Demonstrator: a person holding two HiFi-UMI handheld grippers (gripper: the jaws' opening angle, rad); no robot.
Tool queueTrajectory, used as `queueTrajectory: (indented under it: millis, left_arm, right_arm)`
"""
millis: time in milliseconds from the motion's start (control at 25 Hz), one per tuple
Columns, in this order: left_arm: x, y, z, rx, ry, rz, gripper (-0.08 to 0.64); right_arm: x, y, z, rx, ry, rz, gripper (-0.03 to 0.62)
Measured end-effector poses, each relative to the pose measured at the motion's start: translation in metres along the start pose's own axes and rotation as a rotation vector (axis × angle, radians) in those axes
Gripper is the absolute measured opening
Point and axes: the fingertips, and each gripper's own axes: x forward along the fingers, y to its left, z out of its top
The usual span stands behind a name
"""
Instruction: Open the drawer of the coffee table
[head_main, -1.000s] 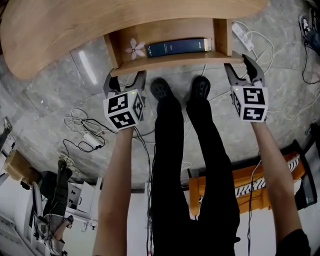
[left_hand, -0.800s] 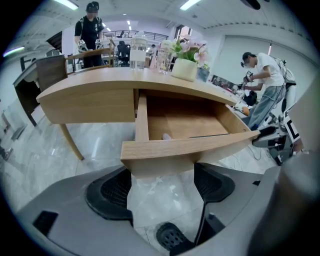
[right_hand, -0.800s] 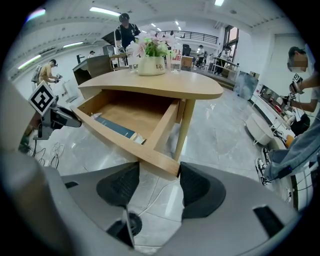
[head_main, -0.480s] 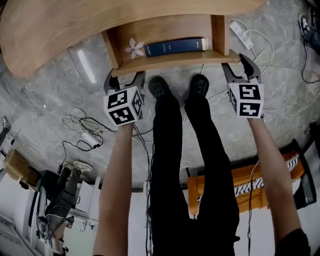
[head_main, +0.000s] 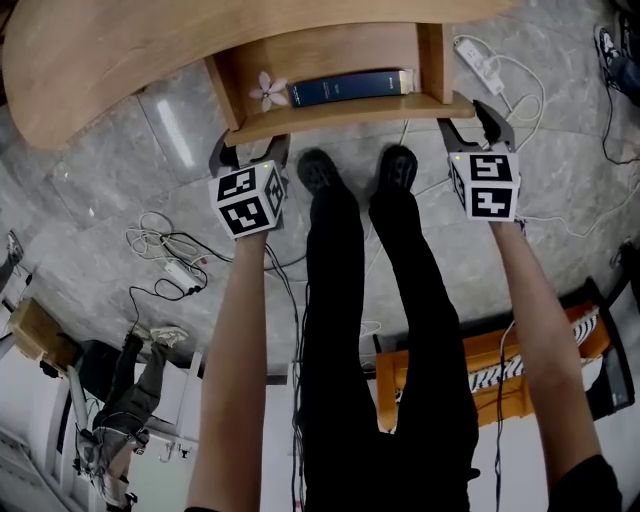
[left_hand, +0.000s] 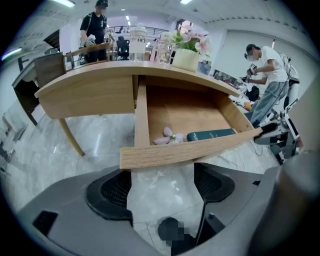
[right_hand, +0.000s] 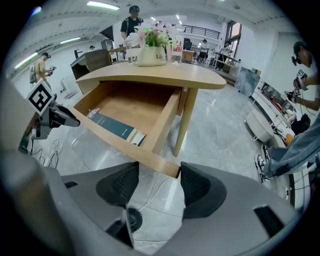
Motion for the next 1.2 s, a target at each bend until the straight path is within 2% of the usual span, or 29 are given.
queueTrajectory:
  millis: [200,400,640,920,1040,1200]
  left_arm:
    - [-0.011,0.001,-0.003,-0.06,0.042,0.026,0.4]
    - [-0.046,-0.003,-0.007,-0.082,0.067,0.056,0.4]
    - [-0.126,-0.032,0.0,-0.184,0.016,0.073,0.4]
    - [-0.236,-0.096,0.028,-0.267,-0.089,0.059,0.4]
    - [-0.277,-0.12,0.039,-0.264,-0.128,0.048,0.4]
    - [-0.317,-0.143,0.053,-0.219,-0.159,0.017,0.4]
  right_arm:
    - [-0.016,0.004,0.001,0.022,0.028,-0.002,0.252]
    - [-0.05,0.007,0.006,0.027,0.035,0.007,0.25]
    - [-0.121,0.01,0.014,0.075,0.02,0.035,0.25]
    - [-0.215,0.012,0.041,0.103,-0.036,0.075,0.25]
    - [-0.247,0.015,0.052,0.108,-0.061,0.084,0.25]
    - [-0.279,0.025,0.06,0.128,-0.084,0.086,0.25]
